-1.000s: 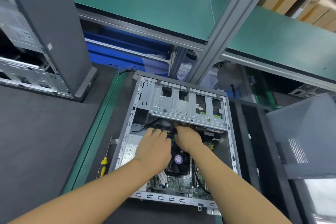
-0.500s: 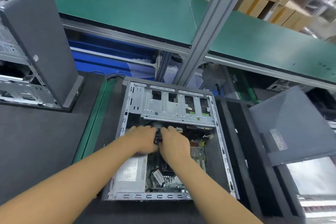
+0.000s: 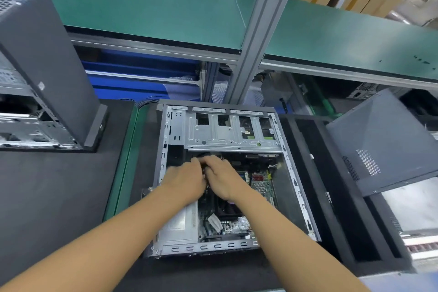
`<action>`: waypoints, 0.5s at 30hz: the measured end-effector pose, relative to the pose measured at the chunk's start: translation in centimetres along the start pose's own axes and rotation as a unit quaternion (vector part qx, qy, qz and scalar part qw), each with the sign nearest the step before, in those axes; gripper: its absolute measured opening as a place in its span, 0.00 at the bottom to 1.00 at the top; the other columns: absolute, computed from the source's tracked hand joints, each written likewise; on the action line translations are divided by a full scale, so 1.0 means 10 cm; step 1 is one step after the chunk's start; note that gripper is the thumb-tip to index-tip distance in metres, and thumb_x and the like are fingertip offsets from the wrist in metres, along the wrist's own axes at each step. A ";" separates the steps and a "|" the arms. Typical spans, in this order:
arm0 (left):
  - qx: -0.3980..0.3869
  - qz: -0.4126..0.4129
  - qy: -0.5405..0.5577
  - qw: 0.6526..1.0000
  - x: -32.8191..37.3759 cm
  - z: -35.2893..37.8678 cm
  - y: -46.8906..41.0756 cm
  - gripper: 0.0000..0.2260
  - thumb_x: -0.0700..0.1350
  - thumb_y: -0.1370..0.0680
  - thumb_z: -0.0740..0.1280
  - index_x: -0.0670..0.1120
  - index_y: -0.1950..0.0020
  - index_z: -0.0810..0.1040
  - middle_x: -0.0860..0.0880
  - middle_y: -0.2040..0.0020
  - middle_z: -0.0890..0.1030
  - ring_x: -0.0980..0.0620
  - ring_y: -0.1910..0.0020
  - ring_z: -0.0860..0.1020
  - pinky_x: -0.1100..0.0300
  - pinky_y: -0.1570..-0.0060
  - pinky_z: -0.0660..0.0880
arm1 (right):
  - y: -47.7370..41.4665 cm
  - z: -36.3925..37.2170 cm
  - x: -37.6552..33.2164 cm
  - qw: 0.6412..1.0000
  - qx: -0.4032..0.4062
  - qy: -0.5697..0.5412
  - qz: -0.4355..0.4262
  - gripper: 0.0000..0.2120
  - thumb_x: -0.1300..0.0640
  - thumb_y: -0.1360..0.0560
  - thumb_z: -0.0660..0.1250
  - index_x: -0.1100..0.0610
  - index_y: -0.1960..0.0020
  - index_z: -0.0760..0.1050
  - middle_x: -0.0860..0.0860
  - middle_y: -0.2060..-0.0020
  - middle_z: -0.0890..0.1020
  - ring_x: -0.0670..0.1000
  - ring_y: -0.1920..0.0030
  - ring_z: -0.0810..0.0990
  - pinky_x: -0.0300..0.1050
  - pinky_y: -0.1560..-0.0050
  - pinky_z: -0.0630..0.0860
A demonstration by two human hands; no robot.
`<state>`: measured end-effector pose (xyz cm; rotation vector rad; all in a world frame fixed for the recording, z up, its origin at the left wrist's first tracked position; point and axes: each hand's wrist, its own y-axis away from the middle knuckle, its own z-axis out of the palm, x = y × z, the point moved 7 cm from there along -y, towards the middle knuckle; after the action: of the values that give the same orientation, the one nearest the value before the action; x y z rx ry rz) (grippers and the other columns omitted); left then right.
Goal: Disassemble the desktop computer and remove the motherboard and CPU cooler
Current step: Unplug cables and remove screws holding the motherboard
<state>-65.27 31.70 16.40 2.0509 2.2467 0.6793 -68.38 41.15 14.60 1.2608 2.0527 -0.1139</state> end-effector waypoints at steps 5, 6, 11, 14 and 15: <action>0.016 0.032 -0.193 0.981 0.16 0.15 0.18 0.27 0.53 0.19 0.59 0.41 0.24 0.59 0.43 0.33 0.74 0.45 0.37 0.75 0.51 0.42 0.69 | -0.24 0.14 0.07 0.995 -0.084 0.036 0.027 0.17 0.58 0.19 0.52 0.47 0.38 0.75 0.52 0.38 0.80 0.60 0.39 0.73 0.55 0.35 0.69; 0.015 0.032 -0.198 0.979 0.16 0.15 0.18 0.25 0.52 0.19 0.58 0.41 0.25 0.62 0.43 0.34 0.74 0.45 0.38 0.76 0.51 0.44 0.69 | -0.30 0.16 0.07 0.993 -0.103 0.039 0.028 0.17 0.58 0.19 0.53 0.46 0.39 0.76 0.51 0.38 0.80 0.59 0.39 0.74 0.54 0.36 0.70; -0.014 0.008 -0.125 0.992 0.09 0.03 0.10 0.14 0.49 0.19 0.56 0.44 0.38 0.74 0.44 0.43 0.80 0.43 0.46 0.80 0.54 0.55 0.71 | -0.59 0.14 0.15 0.982 -0.160 0.094 0.045 0.21 0.63 0.19 0.53 0.50 0.30 0.72 0.55 0.35 0.78 0.57 0.38 0.76 0.44 0.44 0.72; -0.017 0.016 -0.160 0.987 0.10 0.01 0.12 0.14 0.50 0.18 0.55 0.47 0.50 0.78 0.45 0.50 0.81 0.44 0.53 0.80 0.54 0.60 0.69 | -0.71 0.12 0.24 0.983 -0.143 0.093 0.074 0.18 0.63 0.16 0.52 0.62 0.29 0.68 0.62 0.36 0.76 0.61 0.36 0.74 0.49 0.40 0.70; -0.013 0.017 -0.171 0.985 0.11 0.01 0.14 0.13 0.49 0.18 0.55 0.48 0.53 0.77 0.46 0.51 0.81 0.45 0.55 0.79 0.54 0.60 0.69 | -0.74 0.14 0.26 0.980 -0.146 0.104 0.087 0.17 0.62 0.16 0.51 0.63 0.29 0.68 0.62 0.35 0.75 0.61 0.35 0.73 0.50 0.37 0.69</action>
<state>-64.08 32.79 17.04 2.0145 2.0041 0.3231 -74.37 38.65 9.93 1.2998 2.0281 0.4026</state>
